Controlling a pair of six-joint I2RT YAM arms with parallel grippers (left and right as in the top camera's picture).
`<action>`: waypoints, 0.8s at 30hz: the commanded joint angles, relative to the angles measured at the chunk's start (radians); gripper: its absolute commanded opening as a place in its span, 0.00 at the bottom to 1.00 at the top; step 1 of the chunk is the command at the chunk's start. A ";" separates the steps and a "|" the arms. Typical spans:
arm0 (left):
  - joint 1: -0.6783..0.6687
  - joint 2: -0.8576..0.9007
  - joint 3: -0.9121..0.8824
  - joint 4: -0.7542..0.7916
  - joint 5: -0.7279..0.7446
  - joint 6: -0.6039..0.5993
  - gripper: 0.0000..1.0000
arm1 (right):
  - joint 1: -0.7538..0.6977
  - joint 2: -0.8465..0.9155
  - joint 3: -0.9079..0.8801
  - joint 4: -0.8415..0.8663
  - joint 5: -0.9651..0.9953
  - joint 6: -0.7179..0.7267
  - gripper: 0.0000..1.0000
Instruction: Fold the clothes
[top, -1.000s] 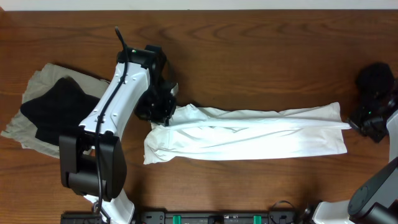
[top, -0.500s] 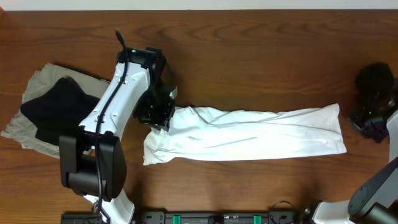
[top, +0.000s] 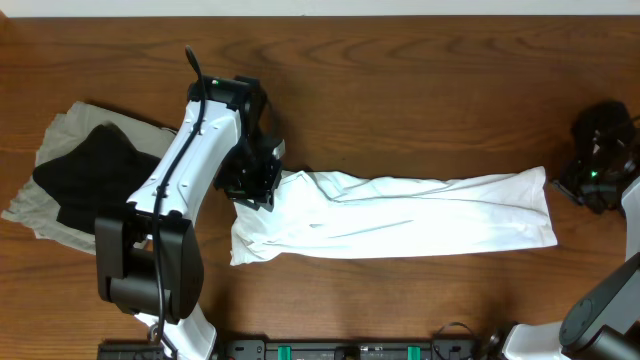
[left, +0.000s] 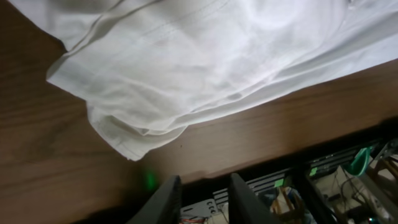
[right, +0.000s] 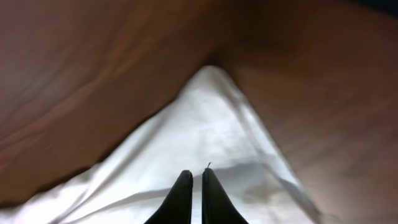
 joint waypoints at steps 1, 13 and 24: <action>-0.004 0.003 -0.006 0.018 0.007 -0.005 0.21 | 0.009 0.003 0.006 -0.015 -0.151 -0.071 0.07; -0.090 0.009 -0.026 0.200 0.021 -0.032 0.15 | 0.113 0.003 -0.097 0.031 -0.129 -0.077 0.08; -0.178 0.009 -0.258 0.531 0.022 -0.089 0.15 | 0.121 0.003 -0.211 0.134 -0.128 -0.062 0.08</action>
